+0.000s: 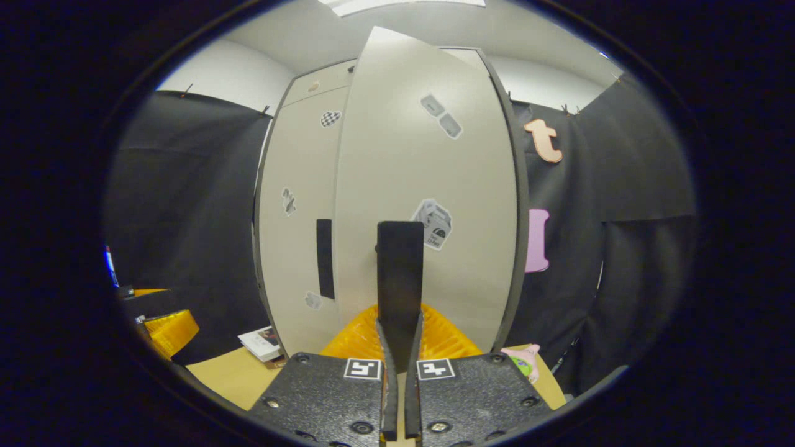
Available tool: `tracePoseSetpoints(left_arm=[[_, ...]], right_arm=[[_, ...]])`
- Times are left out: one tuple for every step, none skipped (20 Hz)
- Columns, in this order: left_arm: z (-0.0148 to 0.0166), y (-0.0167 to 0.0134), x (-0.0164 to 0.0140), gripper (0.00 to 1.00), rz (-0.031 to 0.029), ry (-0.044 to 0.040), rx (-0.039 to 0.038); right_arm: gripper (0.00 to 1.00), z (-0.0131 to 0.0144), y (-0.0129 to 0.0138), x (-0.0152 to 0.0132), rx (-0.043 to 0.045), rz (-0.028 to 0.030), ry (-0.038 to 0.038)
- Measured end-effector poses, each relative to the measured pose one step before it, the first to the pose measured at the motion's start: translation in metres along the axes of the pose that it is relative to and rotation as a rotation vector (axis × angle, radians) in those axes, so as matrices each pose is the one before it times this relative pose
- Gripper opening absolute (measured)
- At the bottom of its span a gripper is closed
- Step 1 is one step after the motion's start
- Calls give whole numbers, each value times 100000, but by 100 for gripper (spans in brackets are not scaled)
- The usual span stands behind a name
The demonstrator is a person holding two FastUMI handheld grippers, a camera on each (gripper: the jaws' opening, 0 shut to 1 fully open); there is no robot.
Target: Open the right door of the double-door shoe cabinet with the right hand, and open the left door with the left hand.
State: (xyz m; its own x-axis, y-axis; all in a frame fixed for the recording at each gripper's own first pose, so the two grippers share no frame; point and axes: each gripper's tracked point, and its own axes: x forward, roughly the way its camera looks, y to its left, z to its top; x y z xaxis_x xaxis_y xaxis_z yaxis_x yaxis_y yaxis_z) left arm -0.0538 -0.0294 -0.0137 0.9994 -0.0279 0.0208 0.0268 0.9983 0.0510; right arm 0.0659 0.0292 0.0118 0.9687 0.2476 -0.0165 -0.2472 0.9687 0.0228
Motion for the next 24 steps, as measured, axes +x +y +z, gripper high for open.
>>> tracePoseSetpoints(left_arm=[[8,-305,-16,95,-223,-239,-301],[18,-155,-62,95,199,-20,-38],[-78,-139,48,95,491,442,206],[32,-107,71,95,530,29,228],[195,-139,33,95,431,-183,156],[-7,-90,247,95,286,-187,3],[62,-154,189,95,208,-78,-94],[-101,-182,111,95,-64,38,-157],[-17,-309,193,95,-292,149,-136],[-5,-211,192,95,-222,132,-28],[20,-241,105,95,-327,177,96],[-68,-284,159,95,-414,142,144],[-121,-247,163,95,-533,133,113],[13,-249,115,95,-471,100,54],[-23,-249,64,95,-409,120,56],[91,-189,41,95,-426,-134,78],[69,-122,117,95,-230,-226,-3],[-41,-35,71,95,-79,-137,-124],[17,-28,131,95,-28,84,-205],[-30,-41,109,95,25,163,-167],[45,79,75,95,269,-30,-61],[-76,140,83,95,309,38,-43],[-16,64,83,95,101,15,-80],[25,-55,21,95,36,107,-135]], right_arm=[[8,40,-499,-533,124,-20,-235],[8,-61,-495,-547,-144,-64,-95],[8,-43,-577,-479,-71,-137,-26],[8,-62,-642,-477,-356,-418,27],[8,31,-688,-535,-786,-907,-13],[8,-78,-674,-442,-643,-1072,-116],[7,11,-654,-450,-599,-1150,-121],[7,-73,-777,-334,-322,-1259,-28],[7,60,-750,-383,134,-1136,-63],[7,-84,-714,-605,185,-1172,-20],[7,54,-614,-545,377,-1389,216],[7,57,-664,-502,-222,-1872,306],[7,-47,-601,-239,-814,-1720,50],[7,-8,-444,-182,-779,-1568,244],[6,29,-432,-128,-236,-989,139],[6,-31,-278,64,706,-344,246],[5,24,-112,-48,764,459,100],[5,37,-111,-80,939,452,140],[5,-56,-82,95,-21,211,133],[4,-63,-239,-110,-404,-377,-29],[4,-11,-243,-19,-726,-842,-186],[4,2,-233,-10,-582,-985,-108],[4,32,-268,-61,-139,-677,27],[4,-10,-192,21,563,-281,30]])
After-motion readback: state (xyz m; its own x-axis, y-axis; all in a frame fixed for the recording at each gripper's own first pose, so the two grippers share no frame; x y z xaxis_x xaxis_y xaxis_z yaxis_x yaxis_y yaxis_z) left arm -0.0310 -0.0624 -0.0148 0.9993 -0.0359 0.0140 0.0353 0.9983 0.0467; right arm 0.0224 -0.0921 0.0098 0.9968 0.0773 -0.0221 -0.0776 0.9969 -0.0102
